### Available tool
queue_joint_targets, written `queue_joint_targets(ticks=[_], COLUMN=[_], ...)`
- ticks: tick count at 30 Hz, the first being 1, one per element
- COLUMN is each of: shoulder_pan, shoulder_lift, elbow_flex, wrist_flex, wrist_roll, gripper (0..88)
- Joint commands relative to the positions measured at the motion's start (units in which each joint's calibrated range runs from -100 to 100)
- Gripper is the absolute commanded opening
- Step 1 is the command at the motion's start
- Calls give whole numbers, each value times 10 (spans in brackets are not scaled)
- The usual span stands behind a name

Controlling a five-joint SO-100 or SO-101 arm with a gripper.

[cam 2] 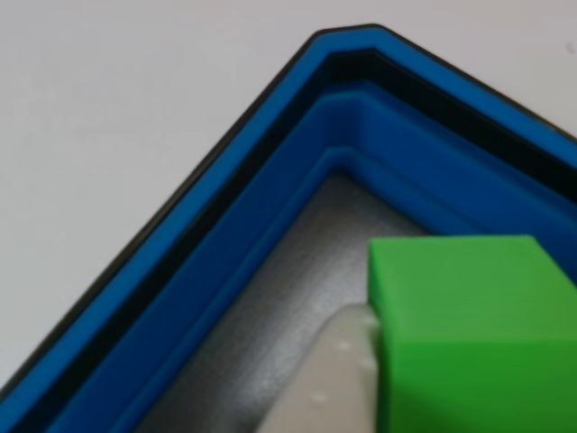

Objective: Pick up green cube and drop it in the blue box

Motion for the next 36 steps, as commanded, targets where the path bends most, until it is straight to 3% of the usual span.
queue_joint_targets(ticks=[1,11,21,28,36], shoulder_pan=[3,4,4,5,0], shoulder_lift=[-11,-14,-35,-163,-371], elbow_flex=[-40,-40,-36,42,263], wrist_flex=[-9,-9,-9,-9,-9], wrist_roll=[-2,-2,-2,-1,-2], gripper=[151,256,258,250,250])
